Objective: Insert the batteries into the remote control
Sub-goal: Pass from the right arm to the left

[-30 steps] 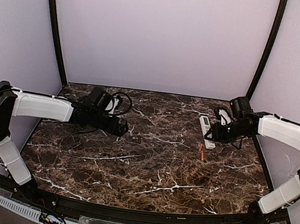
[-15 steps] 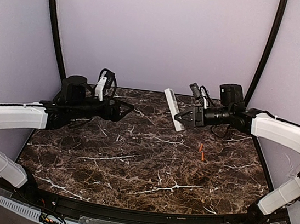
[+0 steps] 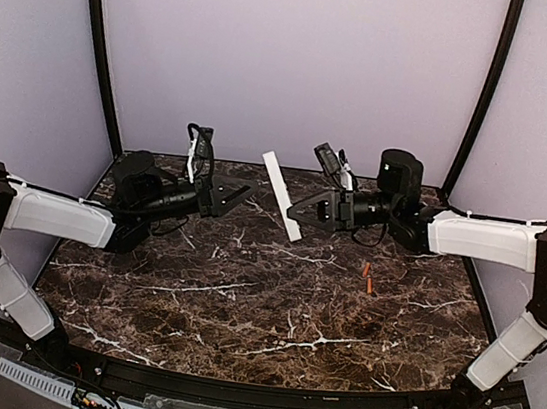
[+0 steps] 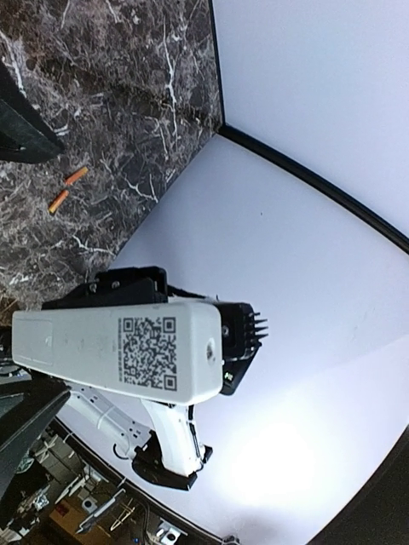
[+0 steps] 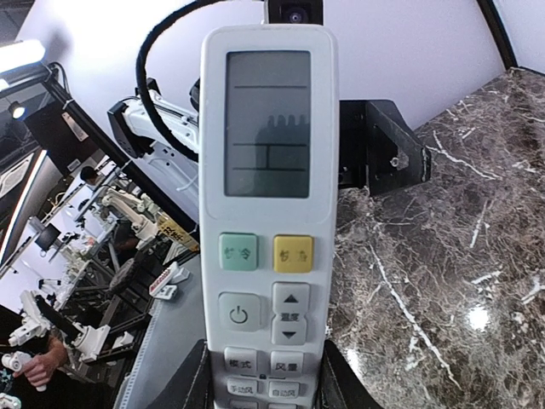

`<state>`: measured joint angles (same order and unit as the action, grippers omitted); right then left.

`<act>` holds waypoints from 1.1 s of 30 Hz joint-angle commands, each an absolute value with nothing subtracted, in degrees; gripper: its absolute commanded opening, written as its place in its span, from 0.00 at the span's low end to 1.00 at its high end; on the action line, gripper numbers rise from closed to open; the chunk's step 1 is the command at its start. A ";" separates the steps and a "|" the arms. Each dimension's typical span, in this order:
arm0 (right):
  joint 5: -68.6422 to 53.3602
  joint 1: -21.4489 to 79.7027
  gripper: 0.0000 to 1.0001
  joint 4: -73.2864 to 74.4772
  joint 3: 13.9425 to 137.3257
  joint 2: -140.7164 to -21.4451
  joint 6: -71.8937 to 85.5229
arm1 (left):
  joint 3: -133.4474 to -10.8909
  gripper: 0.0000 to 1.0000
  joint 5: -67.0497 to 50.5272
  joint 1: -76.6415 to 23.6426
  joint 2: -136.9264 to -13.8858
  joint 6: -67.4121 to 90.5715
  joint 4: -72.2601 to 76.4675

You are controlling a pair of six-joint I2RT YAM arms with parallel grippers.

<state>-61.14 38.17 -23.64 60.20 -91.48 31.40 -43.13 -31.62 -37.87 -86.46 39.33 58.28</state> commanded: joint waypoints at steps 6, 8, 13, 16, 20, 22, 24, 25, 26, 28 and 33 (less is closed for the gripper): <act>-66.23 38.82 0.17 -40.16 60.23 -94.86 41.09 | -44.85 0.86 -36.56 -39.11 -87.36 43.80 68.05; -66.20 38.90 0.16 -40.08 60.55 -95.28 41.09 | -45.27 0.86 -36.33 -39.45 -87.75 44.23 68.03; -66.39 39.35 0.17 -40.25 60.82 -96.10 41.02 | -46.58 0.82 -35.51 -39.74 -89.97 45.68 68.20; -66.38 39.46 0.16 -40.50 60.68 -96.40 40.97 | -47.50 0.80 -35.58 -39.92 -91.01 47.17 68.87; -66.48 39.55 0.16 -42.30 60.02 -96.97 41.93 | -48.76 0.77 -35.63 -40.58 -92.11 47.63 68.76; -66.87 39.61 0.16 -43.67 59.86 -97.39 42.75 | -49.16 0.75 -35.54 -40.89 -92.52 47.56 68.66; -67.03 39.63 0.16 -44.73 59.53 -97.73 43.47 | -49.35 0.71 -35.47 -41.05 -92.83 47.55 68.68; -66.94 39.60 0.16 -45.01 59.33 -97.89 43.64 | -49.38 0.69 -35.40 -41.11 -92.95 47.62 68.98; -66.93 39.58 0.16 -45.19 59.14 -97.93 43.68 | -49.39 0.68 -35.35 -41.21 -93.02 47.67 69.25; -66.71 39.59 0.16 -45.55 58.72 -97.99 43.75 | -49.65 0.65 -35.27 -41.41 -93.07 47.53 68.93; -66.52 39.58 0.16 -45.75 58.40 -97.99 43.56 | -50.24 0.51 -35.20 -41.66 -93.53 47.56 68.56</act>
